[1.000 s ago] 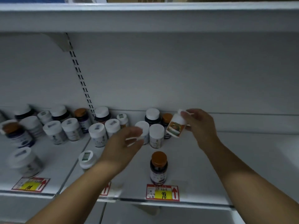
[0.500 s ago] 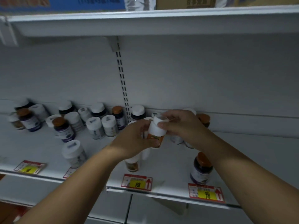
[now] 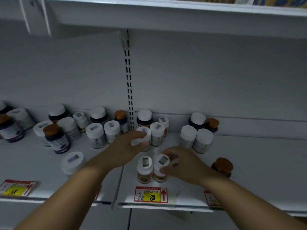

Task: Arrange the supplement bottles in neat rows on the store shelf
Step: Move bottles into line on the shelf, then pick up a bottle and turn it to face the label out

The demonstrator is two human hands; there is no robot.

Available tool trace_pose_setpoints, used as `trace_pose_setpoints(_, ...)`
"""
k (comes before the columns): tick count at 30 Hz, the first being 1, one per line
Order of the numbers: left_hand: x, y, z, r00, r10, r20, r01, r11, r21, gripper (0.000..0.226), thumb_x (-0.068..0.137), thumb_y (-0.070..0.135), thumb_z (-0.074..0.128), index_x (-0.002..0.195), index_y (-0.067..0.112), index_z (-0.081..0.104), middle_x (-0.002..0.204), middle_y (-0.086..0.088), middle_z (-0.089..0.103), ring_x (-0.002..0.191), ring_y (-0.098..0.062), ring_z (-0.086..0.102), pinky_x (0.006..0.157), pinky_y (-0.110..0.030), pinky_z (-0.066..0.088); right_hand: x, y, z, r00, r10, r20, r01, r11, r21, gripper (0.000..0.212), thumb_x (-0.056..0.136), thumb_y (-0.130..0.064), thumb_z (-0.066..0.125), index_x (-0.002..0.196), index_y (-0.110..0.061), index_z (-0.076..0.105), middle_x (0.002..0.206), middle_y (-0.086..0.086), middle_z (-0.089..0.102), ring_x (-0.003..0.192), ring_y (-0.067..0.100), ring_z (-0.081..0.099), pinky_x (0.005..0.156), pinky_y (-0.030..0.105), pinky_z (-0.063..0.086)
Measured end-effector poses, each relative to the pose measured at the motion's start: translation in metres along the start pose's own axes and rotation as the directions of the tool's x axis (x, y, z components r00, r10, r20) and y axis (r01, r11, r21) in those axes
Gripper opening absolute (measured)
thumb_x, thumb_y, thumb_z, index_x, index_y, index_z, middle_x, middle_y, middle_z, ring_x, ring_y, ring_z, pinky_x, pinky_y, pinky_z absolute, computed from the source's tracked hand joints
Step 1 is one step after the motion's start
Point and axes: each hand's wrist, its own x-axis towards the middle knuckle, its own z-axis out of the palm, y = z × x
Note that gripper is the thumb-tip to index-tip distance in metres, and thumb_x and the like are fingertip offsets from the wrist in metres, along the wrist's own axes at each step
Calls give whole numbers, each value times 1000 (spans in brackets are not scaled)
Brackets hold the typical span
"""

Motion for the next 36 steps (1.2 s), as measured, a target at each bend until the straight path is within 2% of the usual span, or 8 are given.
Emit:
trace_pose_setpoints(5, 0, -2, -12, 998, -10, -67, 5, 997, -74, 20, 84, 43, 57, 104, 42, 58, 123, 11, 57, 117, -11, 52, 103, -37, 40, 42, -19, -23, 975, -102, -196, 85, 992, -93, 41, 80, -28, 66, 120, -24, 57, 117, 0, 62, 106, 14, 58, 86, 24, 44)
trace_pose_setpoints(9, -11, -1, -22, 989, -4, -151, -6, 997, -71, 14, 87, 29, 58, 91, 43, 61, 98, 20, 64, 91, 8, 59, 78, -6, 44, 92, -42, -12, 952, -295, 84, 298, 821, -487, 49, 80, -22, 63, 128, -19, 52, 128, 7, 52, 119, 25, 46, 86, 25, 33)
trace_pose_setpoints(14, -24, -4, -45, 965, 16, -262, -2, 999, 52, 17, 84, 16, 60, 91, 31, 62, 92, 8, 65, 83, -6, 62, 71, -6, 44, 109, -45, 5, 944, -217, 247, 327, 550, -769, 60, 83, -27, 60, 139, -19, 38, 133, 15, 43, 124, 33, 37, 102, 39, 34)
trace_pose_setpoints(21, -43, -10, -47, 970, -80, -230, 100, 992, 73, 43, 77, 23, 69, 119, 20, 58, 109, 4, 62, 93, -7, 54, 76, -3, 37, 103, -58, 11, 971, -202, 128, 239, 848, -473, 56, 78, -23, 69, 130, -12, 51, 131, 10, 56, 112, 21, 55, 88, 25, 43)
trace_pose_setpoints(24, -56, -15, -44, 975, -101, -197, 97, 995, -33, 83, 63, 42, 78, 135, 28, 39, 122, 16, 48, 111, -7, 49, 97, -28, 42, 94, -75, 6, 987, -159, -21, 159, 987, -30, 38, 75, -23, 74, 112, -22, 64, 112, -1, 67, 94, 8, 60, 74, 17, 44)
trace_pose_setpoints(27, -70, -16, -41, 967, -54, -250, 31, 995, -98, 87, 47, 52, 78, 125, 48, 40, 110, 29, 51, 97, 6, 55, 83, -19, 49, 79, -93, 6, 979, -183, 93, 125, 889, 441, 24, 78, -9, 70, 96, -26, 67, 95, -6, 71, 88, 8, 68, 69, 19, 53)
trace_pose_setpoints(31, -81, -21, -46, 939, 49, -339, -82, 993, -83, 55, 54, 38, 81, 96, 56, 49, 89, 28, 58, 86, 16, 55, 64, -5, 47, 71, -109, 18, 967, -211, 140, 128, 885, 447, 28, 77, -4, 69, 101, -18, 65, 98, -2, 70, 89, 9, 68, 73, 21, 56)
trace_pose_setpoints(36, -93, -28, -72, 936, 155, -315, -108, 981, 163, 78, 55, 66, 64, 125, 43, 40, 110, 28, 46, 99, 5, 48, 81, -18, 41, 71, -121, 29, 977, -203, 63, 165, 911, 378, 33, 70, -11, 76, 98, -24, 66, 98, -4, 69, 91, 6, 66, 80, 24, 56)
